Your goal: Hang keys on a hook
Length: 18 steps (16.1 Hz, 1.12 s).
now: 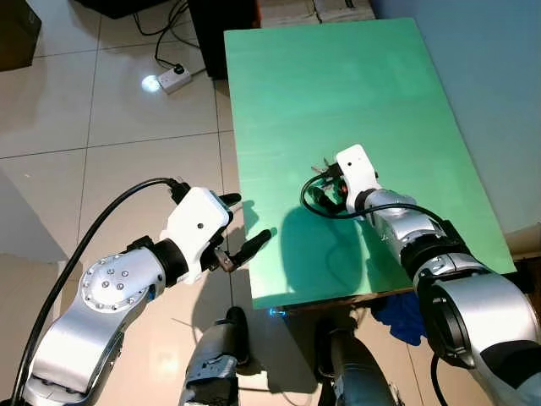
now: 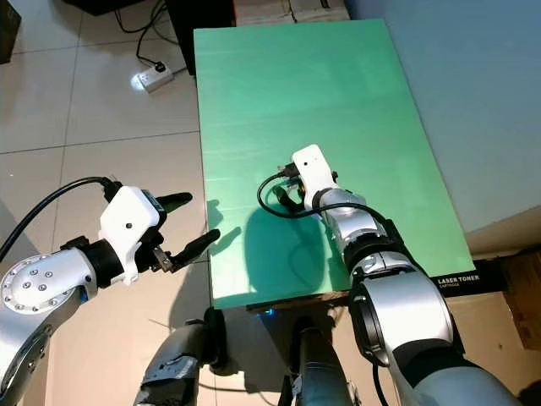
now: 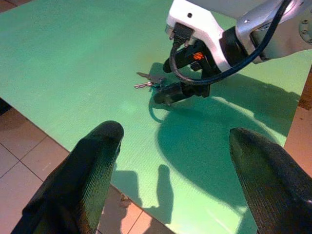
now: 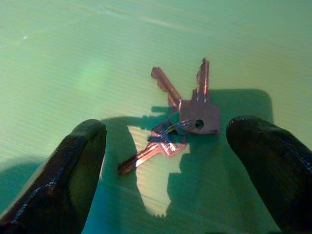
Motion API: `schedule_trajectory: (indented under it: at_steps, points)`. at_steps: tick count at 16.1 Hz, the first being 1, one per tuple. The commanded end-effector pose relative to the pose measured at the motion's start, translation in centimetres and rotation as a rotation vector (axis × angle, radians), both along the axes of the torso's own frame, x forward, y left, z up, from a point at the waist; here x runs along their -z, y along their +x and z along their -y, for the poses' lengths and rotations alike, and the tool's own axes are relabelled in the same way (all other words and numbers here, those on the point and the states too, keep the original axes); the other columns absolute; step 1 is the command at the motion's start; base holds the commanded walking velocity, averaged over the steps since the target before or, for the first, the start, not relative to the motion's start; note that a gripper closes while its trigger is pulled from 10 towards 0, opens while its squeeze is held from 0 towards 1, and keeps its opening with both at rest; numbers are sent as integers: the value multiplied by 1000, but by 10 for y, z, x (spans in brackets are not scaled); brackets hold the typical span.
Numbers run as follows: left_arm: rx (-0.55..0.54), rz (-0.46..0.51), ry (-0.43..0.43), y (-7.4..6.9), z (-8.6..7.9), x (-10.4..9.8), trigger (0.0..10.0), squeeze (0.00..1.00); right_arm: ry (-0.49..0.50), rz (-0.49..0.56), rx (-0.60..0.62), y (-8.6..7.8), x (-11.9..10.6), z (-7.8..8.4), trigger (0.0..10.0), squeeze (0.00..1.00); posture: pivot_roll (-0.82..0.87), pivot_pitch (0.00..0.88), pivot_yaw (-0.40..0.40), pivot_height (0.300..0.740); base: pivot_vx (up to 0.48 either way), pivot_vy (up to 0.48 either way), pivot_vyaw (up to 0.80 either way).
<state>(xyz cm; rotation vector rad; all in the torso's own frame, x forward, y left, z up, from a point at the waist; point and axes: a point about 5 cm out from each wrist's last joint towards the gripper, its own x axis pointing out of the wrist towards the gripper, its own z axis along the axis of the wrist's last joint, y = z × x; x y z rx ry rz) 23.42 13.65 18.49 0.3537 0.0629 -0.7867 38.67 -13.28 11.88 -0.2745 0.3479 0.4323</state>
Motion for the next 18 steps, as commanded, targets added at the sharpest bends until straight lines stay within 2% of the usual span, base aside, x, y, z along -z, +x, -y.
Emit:
schedule_trajectory:
  at_steps: [1,2,3,18]
  points:
    - [11,3,1,-5,2,-2,10000,0,-7,-4,-12,-1,1,-2,2745,0,182,402,13,740,0,0,0]
    - [10,3,1,-5,2,-2,10000,0,-7,-3,-12,-1,1,-2,2745,0,182,402,13,740,0,0,0]
    - [8,1,-5,-5,2,-2,10000,0,-1,-1,-12,0,1,-3,0,0,180,403,15,740,0,0,0]
    - [8,-28,-5,-12,1,-4,10000,0,-7,-29,8,-5,10,5,0,0,183,438,17,740,0,0,0]
